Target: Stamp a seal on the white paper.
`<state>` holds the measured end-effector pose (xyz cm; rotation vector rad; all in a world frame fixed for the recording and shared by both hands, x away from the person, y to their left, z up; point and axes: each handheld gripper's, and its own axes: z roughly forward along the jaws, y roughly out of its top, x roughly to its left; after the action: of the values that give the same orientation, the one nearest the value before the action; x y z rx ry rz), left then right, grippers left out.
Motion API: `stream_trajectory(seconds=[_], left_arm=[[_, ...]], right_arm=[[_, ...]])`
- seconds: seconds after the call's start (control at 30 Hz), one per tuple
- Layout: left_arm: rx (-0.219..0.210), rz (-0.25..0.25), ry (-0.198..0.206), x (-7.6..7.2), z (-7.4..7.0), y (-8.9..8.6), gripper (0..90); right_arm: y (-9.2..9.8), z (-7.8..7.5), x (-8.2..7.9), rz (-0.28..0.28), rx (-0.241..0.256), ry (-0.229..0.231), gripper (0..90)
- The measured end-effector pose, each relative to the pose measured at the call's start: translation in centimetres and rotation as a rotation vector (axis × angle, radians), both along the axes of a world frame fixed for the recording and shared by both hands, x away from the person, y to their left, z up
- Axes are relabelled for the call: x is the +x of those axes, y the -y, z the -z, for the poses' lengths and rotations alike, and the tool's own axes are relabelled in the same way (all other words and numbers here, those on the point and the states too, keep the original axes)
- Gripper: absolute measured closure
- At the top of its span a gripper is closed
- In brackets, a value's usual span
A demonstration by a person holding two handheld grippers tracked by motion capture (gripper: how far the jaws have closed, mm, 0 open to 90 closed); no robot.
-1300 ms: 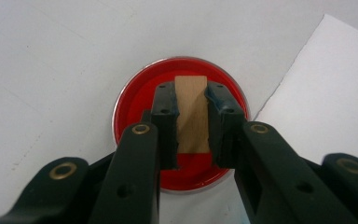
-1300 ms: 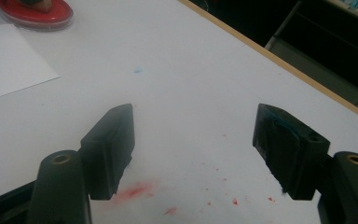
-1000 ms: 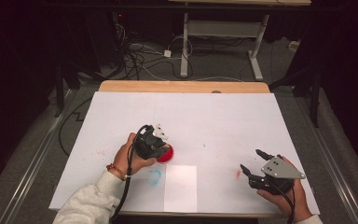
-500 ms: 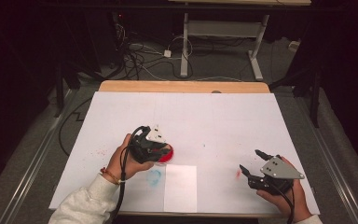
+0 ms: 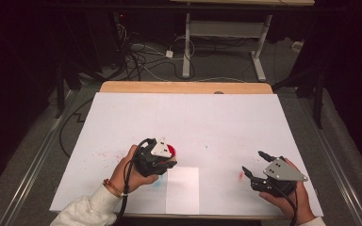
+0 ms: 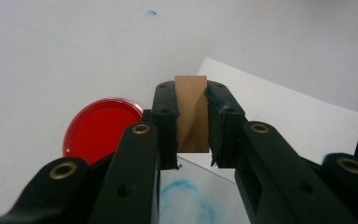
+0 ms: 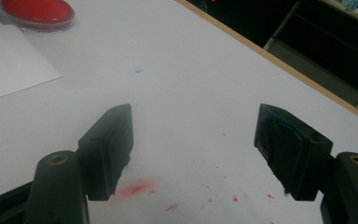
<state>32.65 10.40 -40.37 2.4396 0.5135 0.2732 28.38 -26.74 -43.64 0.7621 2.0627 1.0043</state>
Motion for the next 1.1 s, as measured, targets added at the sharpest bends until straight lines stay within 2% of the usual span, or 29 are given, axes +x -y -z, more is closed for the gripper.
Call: stream_trajectory(seconds=[0.23,0.5,0.7,0.97,1.1], left_arm=[[0.032,0.043,-0.023,-0.6,1.3,1.3,73.8],[0.038,0.067,-0.04,-1.2,2.0,1.9,73.8],[0.055,0.085,-0.055,-1.8,2.6,2.4,73.8],[0.09,0.088,-0.076,-1.6,3.8,2.9,73.9],[0.091,0.093,-0.092,-1.4,4.4,3.1,73.9]], right_arm=[[0.1,0.0,0.0,0.008,0.008,0.004,25.5],[0.2,-0.1,0.1,0.033,0.016,0.017,20.5],[0.1,-0.1,0.0,0.024,0.024,0.013,18.7],[-0.1,0.0,0.0,0.02,0.006,0.013,20.3],[-0.1,0.1,0.0,0.015,0.0,0.008,20.9]])
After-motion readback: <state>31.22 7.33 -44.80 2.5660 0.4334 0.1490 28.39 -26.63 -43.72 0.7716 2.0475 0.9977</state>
